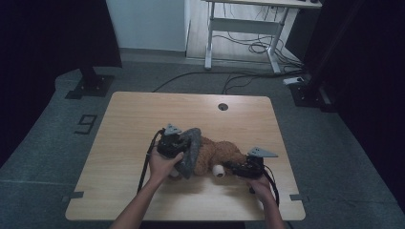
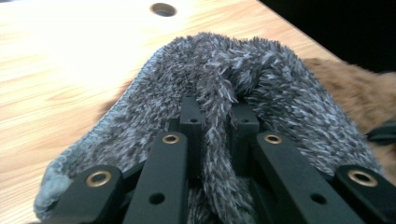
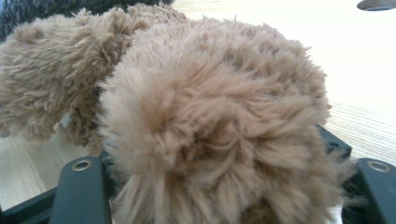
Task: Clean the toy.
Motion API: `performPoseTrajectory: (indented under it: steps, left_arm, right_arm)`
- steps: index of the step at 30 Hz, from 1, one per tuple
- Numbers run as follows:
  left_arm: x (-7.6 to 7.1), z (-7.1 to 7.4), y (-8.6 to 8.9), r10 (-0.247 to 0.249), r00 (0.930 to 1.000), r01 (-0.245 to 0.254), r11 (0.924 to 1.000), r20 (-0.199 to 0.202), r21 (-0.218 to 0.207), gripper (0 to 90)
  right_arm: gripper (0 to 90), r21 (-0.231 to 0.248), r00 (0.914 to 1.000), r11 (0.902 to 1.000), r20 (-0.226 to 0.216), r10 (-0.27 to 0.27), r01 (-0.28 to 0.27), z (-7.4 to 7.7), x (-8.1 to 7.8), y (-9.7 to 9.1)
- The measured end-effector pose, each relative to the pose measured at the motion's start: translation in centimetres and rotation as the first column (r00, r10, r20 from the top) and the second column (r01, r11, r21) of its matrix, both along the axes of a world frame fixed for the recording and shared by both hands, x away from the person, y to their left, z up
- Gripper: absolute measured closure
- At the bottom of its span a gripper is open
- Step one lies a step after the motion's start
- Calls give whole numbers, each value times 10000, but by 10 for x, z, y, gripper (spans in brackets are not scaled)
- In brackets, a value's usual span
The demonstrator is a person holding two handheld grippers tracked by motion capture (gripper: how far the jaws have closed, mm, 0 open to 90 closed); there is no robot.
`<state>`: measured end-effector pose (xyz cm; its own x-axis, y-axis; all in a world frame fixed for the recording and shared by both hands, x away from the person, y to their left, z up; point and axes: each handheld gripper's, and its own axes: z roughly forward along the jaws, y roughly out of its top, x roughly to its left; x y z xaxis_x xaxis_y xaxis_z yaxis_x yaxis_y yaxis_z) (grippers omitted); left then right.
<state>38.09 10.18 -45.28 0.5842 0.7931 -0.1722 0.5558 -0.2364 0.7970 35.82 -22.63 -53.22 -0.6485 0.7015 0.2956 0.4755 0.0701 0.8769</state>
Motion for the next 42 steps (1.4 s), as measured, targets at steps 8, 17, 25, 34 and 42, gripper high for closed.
performPoseTrajectory:
  steps: [8, 17, 25, 34, 42]
  left_arm:
    - [-2, -15, 36, 686, 9974, -681, 9974, -227, 249, 790]
    - [-1, -32, 57, 832, 9915, -855, 9962, -1004, -182, 788]
    - [5, -36, 53, 152, 9814, -329, 9954, -1915, -895, 788]
    - [15, -28, 36, -210, 9783, -19, 9939, -2061, -1102, 803]
    - [21, -26, 41, -120, 9780, -217, 9871, -2085, -1589, 804]
  right_arm:
    - [291, 18, 10000, 10000, 16, 5, -5, 0, 0, 1]
    - [196, -24, 9995, 9996, -174, -271, 270, 0, -1, 3]
    - [137, -7, 9929, 9991, -1117, -415, 417, -1, 3, 4]
    - [385, -750, 9987, 9970, 492, -154, 191, 3, -8, 18]
    - [439, -794, 9813, 9956, 1893, -339, 497, 6, -8, 27]
